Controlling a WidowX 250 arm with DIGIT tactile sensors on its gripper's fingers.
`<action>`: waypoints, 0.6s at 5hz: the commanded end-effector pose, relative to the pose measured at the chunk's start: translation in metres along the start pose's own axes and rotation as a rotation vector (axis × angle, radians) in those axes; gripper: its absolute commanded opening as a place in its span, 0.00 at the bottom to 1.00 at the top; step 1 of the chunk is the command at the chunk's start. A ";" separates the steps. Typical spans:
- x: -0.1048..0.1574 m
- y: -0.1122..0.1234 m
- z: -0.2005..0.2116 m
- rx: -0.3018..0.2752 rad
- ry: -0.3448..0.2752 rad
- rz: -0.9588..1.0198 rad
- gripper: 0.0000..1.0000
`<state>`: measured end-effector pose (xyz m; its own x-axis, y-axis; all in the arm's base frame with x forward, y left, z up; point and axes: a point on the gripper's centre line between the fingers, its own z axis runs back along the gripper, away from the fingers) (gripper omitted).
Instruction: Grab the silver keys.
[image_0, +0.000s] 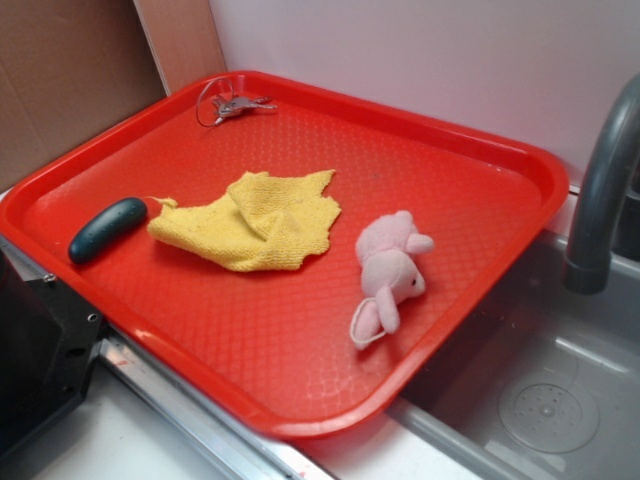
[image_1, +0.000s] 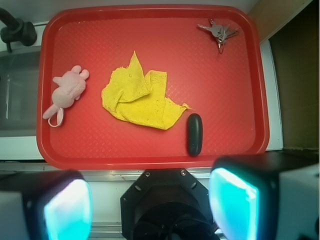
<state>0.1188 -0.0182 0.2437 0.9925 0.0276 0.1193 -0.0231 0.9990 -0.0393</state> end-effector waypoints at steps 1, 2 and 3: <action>0.000 0.000 0.000 0.000 0.000 0.000 1.00; 0.021 0.050 -0.020 0.020 0.010 0.117 1.00; 0.041 0.101 -0.036 -0.004 0.012 0.169 1.00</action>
<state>0.1584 0.0745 0.1995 0.9820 0.1800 0.0575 -0.1753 0.9814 -0.0786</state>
